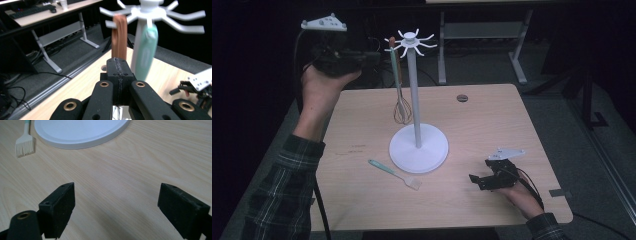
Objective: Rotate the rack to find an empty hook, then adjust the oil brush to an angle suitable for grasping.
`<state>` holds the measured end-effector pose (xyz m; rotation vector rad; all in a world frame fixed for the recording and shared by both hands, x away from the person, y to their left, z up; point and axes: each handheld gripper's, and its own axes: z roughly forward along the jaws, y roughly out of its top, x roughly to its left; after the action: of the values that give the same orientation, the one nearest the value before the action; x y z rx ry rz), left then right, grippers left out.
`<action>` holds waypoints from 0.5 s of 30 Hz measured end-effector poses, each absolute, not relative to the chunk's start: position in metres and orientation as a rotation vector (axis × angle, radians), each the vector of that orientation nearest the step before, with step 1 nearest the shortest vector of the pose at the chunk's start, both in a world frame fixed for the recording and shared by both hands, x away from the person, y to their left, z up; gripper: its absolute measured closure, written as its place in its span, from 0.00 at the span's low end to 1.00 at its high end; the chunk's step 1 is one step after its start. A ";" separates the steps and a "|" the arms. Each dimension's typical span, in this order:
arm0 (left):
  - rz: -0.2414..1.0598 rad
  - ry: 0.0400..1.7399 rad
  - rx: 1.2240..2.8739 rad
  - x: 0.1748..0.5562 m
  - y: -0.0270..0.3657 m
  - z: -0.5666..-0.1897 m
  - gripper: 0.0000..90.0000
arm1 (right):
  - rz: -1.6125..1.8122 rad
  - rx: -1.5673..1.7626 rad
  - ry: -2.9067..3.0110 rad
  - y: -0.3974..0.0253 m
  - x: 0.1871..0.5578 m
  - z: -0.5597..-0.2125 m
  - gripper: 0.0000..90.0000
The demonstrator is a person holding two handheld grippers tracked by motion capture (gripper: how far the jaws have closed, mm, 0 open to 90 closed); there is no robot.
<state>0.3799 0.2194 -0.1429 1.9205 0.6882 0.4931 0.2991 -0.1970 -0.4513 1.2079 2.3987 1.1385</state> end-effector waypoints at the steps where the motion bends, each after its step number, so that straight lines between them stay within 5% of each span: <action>1: 0.487 0.688 1.924 0.378 0.221 -0.147 1.00 | 1.140 1.207 2.398 -0.197 0.299 -0.451 0.16; 15: 0.399 0.725 1.951 0.345 0.230 -0.233 1.00 | 1.144 1.195 2.401 -0.196 0.299 -0.451 0.16</action>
<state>0.3449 0.2297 -0.2335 1.9513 0.7252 0.3986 0.2986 -0.1960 -0.4510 1.1955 2.4013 1.1439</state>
